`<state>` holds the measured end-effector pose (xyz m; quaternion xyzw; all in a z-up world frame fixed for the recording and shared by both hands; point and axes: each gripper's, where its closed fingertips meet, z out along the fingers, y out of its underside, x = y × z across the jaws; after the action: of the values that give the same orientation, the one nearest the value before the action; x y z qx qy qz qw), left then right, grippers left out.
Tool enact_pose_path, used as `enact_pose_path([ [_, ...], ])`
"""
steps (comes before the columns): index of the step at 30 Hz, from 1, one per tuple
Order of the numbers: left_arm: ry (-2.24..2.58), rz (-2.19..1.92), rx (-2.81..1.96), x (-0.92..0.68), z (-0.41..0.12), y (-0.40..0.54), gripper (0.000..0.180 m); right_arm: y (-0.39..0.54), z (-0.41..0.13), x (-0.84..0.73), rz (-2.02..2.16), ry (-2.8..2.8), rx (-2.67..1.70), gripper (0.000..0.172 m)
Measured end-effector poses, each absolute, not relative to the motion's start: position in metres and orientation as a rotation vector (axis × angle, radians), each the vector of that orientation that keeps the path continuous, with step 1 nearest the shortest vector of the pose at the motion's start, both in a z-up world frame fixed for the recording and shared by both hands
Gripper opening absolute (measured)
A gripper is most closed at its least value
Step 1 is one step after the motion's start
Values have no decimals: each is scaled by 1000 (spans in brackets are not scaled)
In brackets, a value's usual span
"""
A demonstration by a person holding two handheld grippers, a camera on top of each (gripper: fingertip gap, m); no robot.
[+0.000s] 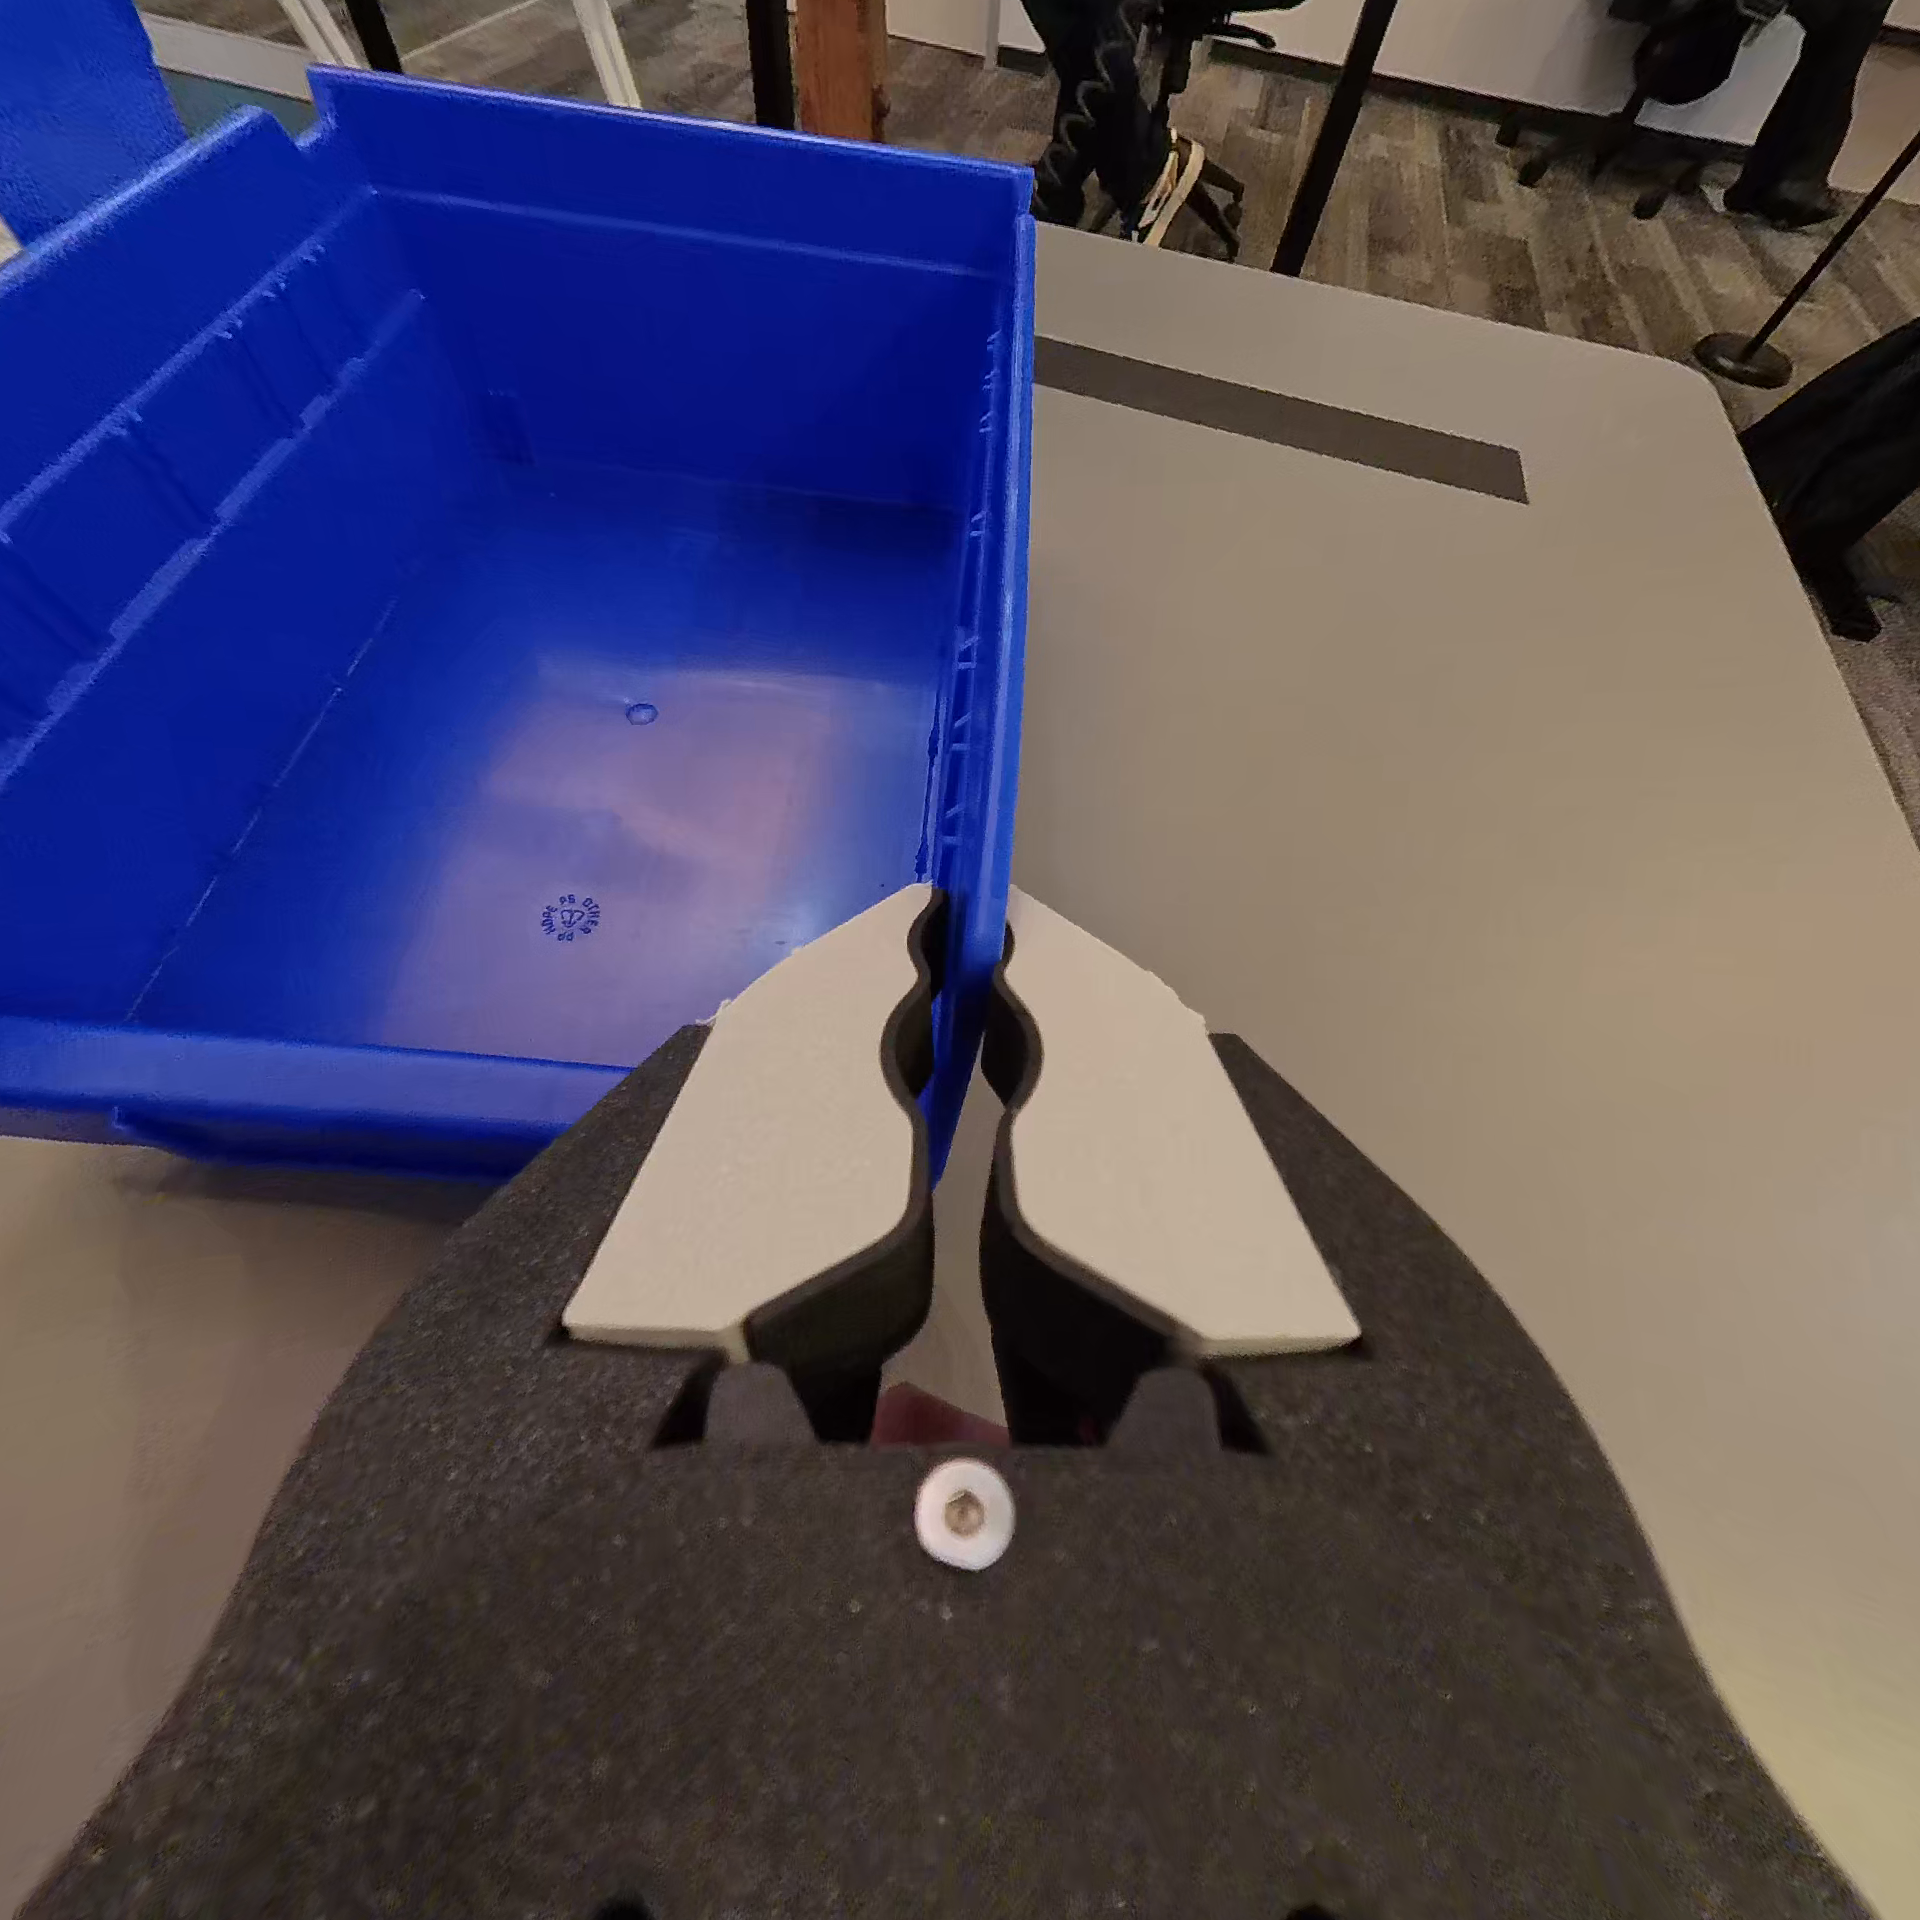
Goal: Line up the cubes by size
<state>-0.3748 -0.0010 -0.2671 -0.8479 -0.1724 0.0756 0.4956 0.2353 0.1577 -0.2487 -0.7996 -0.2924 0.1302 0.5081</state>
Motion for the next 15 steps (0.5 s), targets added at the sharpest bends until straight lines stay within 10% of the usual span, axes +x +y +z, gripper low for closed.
enact_pose_path([
  [15, -492, 153, -2044, -432, -267, -6, 2, 202, -249, 246, 287, -659, -1938, 4],
])
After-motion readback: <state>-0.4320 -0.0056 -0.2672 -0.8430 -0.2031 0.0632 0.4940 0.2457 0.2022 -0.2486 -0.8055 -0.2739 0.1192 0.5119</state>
